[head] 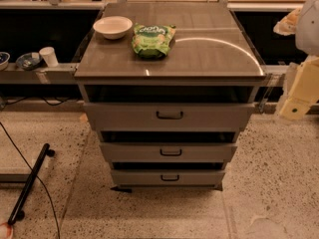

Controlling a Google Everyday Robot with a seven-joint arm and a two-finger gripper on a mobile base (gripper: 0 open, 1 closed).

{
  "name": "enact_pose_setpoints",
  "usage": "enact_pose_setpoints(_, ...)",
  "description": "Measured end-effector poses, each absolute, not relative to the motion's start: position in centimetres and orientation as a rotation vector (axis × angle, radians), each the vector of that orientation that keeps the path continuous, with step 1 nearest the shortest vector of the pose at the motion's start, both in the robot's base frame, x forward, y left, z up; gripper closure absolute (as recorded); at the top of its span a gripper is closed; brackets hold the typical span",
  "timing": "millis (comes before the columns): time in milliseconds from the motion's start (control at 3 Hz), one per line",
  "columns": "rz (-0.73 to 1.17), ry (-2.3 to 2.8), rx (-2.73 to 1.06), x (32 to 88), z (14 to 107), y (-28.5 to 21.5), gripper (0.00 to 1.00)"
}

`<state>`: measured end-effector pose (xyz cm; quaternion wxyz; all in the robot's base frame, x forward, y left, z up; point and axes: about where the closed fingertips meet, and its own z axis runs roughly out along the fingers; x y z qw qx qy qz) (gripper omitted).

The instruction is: Open top drawer

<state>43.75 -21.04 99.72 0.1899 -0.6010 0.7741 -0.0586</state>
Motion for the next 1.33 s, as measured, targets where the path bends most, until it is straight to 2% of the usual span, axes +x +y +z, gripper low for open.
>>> enact_pose_setpoints(1333,-0.181,2.161,-1.717,44.7,98.1,-21.3,0.0)
